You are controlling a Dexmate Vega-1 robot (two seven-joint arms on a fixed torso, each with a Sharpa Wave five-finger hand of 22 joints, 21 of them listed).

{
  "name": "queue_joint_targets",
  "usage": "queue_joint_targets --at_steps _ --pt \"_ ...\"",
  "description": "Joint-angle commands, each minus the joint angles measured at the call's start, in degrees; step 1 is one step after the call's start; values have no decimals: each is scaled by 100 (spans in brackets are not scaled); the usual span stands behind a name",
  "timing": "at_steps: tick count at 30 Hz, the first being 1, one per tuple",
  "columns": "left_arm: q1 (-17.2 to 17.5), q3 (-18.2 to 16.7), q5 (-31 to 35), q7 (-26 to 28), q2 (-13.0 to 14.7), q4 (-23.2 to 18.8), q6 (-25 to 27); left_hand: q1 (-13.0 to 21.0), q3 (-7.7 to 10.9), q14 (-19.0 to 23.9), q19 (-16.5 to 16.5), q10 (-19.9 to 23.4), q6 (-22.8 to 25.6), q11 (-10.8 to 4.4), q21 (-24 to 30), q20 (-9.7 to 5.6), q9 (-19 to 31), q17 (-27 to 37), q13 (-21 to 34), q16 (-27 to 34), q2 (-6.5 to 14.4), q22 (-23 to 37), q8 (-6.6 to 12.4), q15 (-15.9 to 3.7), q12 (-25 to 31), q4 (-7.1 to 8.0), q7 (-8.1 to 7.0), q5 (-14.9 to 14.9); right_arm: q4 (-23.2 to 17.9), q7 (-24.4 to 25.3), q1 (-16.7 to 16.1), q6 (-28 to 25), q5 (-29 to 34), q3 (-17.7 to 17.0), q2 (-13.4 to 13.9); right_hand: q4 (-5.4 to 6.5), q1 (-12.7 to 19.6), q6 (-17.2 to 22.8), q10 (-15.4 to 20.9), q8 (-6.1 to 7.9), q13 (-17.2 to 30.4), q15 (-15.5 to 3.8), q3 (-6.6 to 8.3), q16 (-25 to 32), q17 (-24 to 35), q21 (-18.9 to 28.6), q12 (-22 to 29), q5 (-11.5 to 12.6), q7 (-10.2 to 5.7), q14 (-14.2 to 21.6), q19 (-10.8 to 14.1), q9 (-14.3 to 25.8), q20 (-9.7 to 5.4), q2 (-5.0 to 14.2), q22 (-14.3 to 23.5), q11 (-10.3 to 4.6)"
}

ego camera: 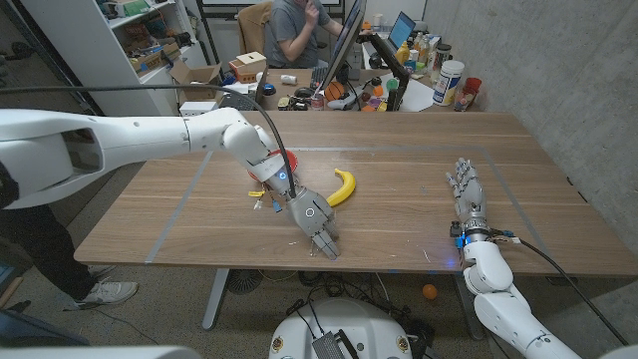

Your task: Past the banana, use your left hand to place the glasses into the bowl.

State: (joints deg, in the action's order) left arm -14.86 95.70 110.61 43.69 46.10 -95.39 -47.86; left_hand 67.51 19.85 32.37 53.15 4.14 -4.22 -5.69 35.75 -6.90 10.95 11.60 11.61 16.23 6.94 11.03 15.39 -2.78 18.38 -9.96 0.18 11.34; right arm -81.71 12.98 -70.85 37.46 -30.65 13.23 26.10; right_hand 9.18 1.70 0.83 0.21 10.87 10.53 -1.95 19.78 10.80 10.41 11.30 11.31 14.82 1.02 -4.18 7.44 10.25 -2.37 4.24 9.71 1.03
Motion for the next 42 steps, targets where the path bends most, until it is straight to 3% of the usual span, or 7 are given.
queue_joint_targets --at_steps 1,3,5,9,21,42 --pt "204 -137 -204 360 -23 325 57 251 114 1130 374 1357 1440 -141 469 -279 74 -12 59 65 -85 19 440 -1064 383 72 45 -48 -111 131 -49 4 127 -62 -18 -15 17 22 34 24 23 -84 -11 32 -2 12 18 35 20 36 43 12 -267 357 18 9" --pt "220 -146 -232 470 -47 400 58 267 157 1392 376 1821 2236 -115 592 -296 112 -33 73 -15 -89 1 740 -1065 460 101 -36 -41 -105 160 -46 -20 157 -60 -21 -16 19 21 31 22 23 -86 -10 29 -3 11 16 35 18 34 42 12 -268 357 18 8" --pt "238 -161 -237 489 -42 410 83 318 217 1794 479 2320 2527 -117 723 -327 133 -8 90 38 -25 -17 847 -1092 553 104 3 -29 -88 166 -43 -32 159 -55 -32 -17 20 21 31 21 24 -86 -9 29 -3 10 15 35 16 36 39 12 -271 357 18 5" --pt "261 -204 -276 542 -10 410 93 415 239 2060 494 2614 2719 -122 788 -334 143 12 100 90 -38 -24 915 -1104 594 59 52 -29 -72 187 -41 -47 170 -49 -49 -19 24 20 33 19 24 -94 -7 26 -3 8 14 36 18 36 37 12 -274 359 18 8" --pt "443 -489 -496 441 54 376 23 493 251 2158 526 2676 2796 -86 856 -333 149 11 108 80 -55 -21 933 -1099 556 42 123 -30 -154 230 -67 -87 236 -58 -18 -24 33 18 27 13 24 -88 -1 17 -4 4 5 37 19 35 34 12 -273 360 18 7" --pt "1229 -1866 -1121 -11 564 -240 83 548 274 2206 489 2768 2830 -93 927 -340 153 -1 118 20 -31 -14 918 -1099 508 69 130 -29 -406 309 -103 -223 358 -72 74 -30 38 11 21 4 25 -78 -4 10 -4 -4 -4 36 31 41 19 13 -277 341 18 17"
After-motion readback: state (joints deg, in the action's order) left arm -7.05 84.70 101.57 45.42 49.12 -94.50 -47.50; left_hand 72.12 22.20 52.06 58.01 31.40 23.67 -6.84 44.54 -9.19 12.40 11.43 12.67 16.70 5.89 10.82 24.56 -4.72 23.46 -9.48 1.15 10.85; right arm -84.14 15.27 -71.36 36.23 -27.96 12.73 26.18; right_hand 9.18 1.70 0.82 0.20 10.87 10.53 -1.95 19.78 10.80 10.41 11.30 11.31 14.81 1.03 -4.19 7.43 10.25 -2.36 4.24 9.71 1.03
